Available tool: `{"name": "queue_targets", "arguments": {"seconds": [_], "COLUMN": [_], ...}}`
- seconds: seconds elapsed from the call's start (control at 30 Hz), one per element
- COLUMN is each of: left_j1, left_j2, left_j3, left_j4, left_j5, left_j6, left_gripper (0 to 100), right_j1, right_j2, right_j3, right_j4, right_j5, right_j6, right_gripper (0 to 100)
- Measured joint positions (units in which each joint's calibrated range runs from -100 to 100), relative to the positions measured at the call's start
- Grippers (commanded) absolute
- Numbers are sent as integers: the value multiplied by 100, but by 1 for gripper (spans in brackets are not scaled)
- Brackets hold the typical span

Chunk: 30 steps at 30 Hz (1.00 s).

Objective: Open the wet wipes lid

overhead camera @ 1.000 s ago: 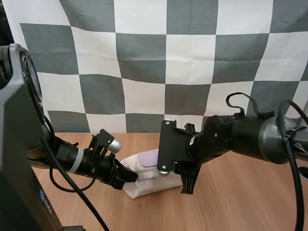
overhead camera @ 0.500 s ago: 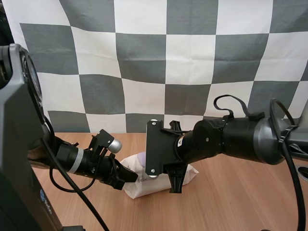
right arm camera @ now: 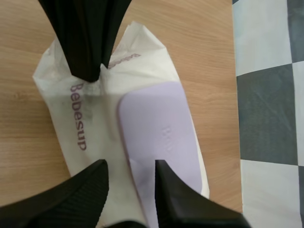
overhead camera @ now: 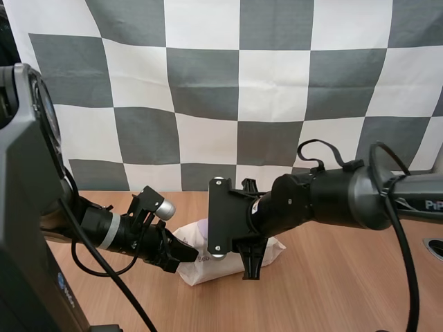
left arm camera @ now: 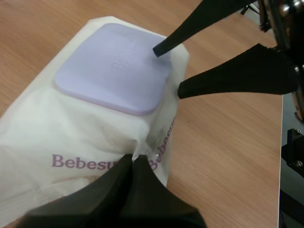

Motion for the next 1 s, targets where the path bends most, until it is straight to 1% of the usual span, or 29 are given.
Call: {"name": "queue_targets", "arguments": {"seconds": [0.27, 0.63, 0.73, 0.8, 0.9, 0.93, 0.97, 1.0], "left_j1": [0, 0, 0, 0, 0, 0, 0, 0], "left_j2": [0, 0, 0, 0, 0, 0, 0, 0], "left_j3": [0, 0, 0, 0, 0, 0, 0, 0], "left_j4": [43, 43, 48, 48, 48, 48, 48, 48], "left_j5": [0, 0, -16, -16, -16, -16, -16, -16], "left_j6": [-60, -79, -79, -88, -88, -88, -88, -88], "left_gripper": [0, 0, 0, 0, 0, 0, 0, 0], "right_j1": [0, 0, 0, 0, 0, 0, 0, 0], "right_j2": [71, 71, 209, 209, 209, 209, 209, 209], "right_j3": [0, 0, 0, 0, 0, 0, 0, 0], "right_j4": [-10, -12, -281, -371, -371, -371, -371, -371], "right_j5": [-412, -485, -485, -485, -528, -528, -528, -528], "right_j6": [0, 0, 0, 9, 9, 9, 9, 9], "right_gripper": [55, 54, 50, 46, 34, 23, 20, 11]}}
